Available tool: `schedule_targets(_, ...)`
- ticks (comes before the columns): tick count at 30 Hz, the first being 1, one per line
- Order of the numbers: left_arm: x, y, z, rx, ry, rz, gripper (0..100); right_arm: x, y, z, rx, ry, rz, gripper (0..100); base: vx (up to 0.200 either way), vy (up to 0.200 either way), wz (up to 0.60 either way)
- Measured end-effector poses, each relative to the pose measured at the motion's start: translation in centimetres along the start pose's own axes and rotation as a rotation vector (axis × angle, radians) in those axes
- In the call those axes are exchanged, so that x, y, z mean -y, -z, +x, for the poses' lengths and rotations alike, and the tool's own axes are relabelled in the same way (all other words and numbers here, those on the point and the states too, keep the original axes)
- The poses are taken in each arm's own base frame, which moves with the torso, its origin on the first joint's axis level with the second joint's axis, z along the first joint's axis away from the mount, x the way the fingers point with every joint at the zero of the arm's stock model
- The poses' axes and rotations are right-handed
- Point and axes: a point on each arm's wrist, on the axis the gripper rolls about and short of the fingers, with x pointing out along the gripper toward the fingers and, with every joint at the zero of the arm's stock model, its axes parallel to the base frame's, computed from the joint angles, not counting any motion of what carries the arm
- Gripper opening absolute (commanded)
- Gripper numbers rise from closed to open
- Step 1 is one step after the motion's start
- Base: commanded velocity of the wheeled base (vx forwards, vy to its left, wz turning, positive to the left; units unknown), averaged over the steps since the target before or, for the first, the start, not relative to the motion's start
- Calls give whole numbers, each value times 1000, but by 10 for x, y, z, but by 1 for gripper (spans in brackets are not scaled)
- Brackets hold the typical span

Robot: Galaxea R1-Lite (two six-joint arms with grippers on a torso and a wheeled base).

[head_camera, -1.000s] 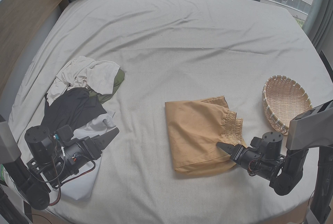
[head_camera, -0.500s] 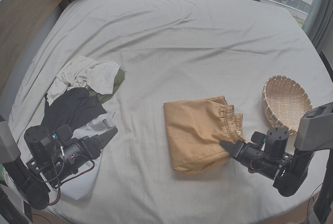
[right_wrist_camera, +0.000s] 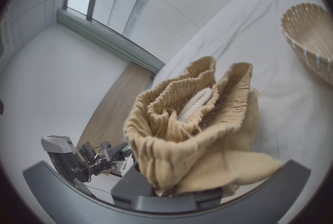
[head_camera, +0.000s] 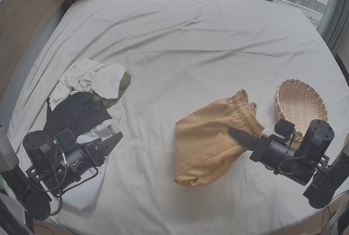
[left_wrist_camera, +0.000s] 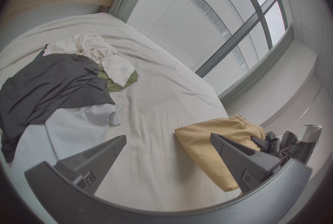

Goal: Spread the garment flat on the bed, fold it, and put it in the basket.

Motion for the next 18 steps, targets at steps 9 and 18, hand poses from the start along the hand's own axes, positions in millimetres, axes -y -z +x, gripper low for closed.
schedule_targets(9, 2, -4, 4, 21, 12, 13, 100, -14, -28, 10, 113, -76, -43, 0, 0, 0, 0)
schedule_targets(18, 2, -5, 5, 24, 13, 13, 100, -14, -45, 13, 182, -80, -80, 0, 0, 0, 0)
